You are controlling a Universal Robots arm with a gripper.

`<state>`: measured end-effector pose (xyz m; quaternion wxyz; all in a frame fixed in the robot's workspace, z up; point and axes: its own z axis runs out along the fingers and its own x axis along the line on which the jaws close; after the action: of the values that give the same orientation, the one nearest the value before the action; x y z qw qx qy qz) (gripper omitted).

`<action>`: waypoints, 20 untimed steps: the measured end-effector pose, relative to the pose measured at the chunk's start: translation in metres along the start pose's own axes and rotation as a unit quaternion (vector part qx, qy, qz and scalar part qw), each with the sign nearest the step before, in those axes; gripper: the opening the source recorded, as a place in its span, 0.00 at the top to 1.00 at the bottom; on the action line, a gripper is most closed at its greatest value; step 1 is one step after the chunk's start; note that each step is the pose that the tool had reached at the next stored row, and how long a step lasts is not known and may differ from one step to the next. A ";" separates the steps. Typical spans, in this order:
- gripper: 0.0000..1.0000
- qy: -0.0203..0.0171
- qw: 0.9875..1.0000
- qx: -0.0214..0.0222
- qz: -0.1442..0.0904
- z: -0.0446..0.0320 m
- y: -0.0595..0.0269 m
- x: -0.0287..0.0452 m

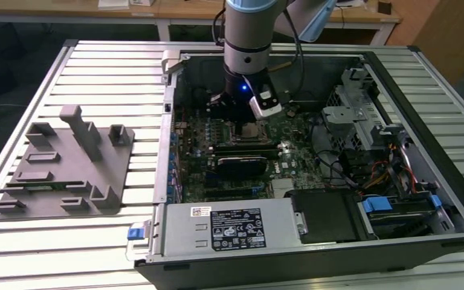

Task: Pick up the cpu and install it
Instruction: 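Close the cpu cover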

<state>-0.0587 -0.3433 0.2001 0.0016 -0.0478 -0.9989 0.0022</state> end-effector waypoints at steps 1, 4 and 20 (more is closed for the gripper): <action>0.89 0.000 1.000 0.000 0.000 0.0000 0.0000 0.0000; 0.89 0.000 1.000 0.000 0.000 -0.0005 0.0000 -0.0001; 0.89 0.000 1.000 0.000 0.000 -0.0215 -0.0001 0.0000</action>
<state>-0.0586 -0.3433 0.2217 0.0016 -0.0478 -0.9989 0.0022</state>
